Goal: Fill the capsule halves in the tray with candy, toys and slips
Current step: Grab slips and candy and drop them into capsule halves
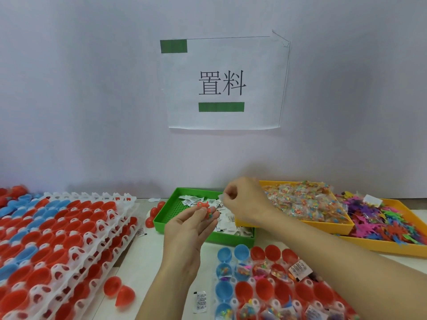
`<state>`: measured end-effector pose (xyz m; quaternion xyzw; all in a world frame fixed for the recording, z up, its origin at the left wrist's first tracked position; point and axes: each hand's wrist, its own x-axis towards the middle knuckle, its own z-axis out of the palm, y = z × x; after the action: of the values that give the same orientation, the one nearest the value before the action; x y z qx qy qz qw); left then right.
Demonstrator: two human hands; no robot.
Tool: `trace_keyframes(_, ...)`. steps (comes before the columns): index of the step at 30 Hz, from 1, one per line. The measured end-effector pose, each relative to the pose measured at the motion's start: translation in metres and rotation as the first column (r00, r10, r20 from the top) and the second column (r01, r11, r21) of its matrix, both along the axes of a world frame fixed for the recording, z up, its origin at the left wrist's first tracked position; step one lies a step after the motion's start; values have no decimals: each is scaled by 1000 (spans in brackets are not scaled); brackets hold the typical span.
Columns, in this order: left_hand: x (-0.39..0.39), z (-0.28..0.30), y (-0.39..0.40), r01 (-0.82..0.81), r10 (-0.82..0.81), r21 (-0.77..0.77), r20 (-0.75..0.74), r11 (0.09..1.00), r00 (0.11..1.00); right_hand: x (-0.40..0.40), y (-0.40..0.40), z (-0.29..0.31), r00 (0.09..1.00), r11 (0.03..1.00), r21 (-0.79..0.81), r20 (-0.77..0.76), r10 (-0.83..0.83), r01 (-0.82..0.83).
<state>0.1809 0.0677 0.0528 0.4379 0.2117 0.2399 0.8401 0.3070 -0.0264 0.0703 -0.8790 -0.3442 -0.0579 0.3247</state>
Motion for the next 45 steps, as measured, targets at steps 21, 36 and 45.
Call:
trace_keyframes(21, 3, 0, -41, 60, -65, 105, 39, 993, 997, -46, -71, 3, 971, 917, 388, -238, 7, 89)
trace_keyframes(36, 4, -3, -52, -74, 59, 374, 52, 924, 997, -70, -57, 0, 985, 909, 395, -155, -77, 133)
trace_keyframes(45, 6, -7, -51, -48, 26, 370, 64, 928, 998, -75, -55, -1, 992, 925, 365, -101, -71, 103)
